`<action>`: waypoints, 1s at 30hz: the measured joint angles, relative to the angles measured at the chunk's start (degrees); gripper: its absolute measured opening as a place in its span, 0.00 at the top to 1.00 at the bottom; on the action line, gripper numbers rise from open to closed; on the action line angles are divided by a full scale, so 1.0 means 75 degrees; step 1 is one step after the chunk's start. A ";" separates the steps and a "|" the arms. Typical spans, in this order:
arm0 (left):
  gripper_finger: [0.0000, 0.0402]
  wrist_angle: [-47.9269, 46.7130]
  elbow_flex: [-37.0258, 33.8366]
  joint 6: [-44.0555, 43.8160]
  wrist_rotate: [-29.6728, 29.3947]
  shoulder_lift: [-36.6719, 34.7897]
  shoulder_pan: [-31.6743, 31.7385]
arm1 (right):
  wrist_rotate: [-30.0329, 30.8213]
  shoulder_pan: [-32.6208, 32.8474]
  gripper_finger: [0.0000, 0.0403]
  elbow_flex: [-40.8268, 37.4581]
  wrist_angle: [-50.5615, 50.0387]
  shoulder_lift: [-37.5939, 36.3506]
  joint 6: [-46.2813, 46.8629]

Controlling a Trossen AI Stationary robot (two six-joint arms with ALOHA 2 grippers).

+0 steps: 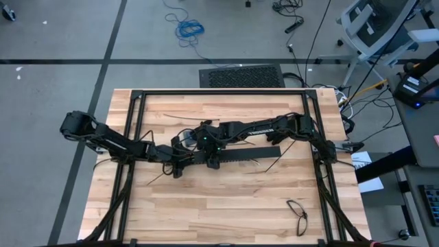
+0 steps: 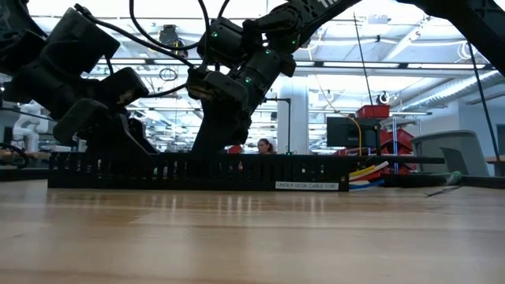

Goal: Ziptie cables
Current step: Close the cable duct

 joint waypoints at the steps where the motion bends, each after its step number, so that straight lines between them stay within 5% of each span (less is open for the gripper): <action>1: 0.37 0.0000 0.0000 0.0000 0.0000 0.0000 0.0000 | 0.0000 0.0000 0.40 0.0000 0.0000 0.0000 0.0000; 30: 0.41 -0.0003 -0.0012 -0.0082 -0.0288 -0.0003 -0.0001 | 0.0003 0.0000 0.40 -0.0034 0.0730 0.0012 0.0140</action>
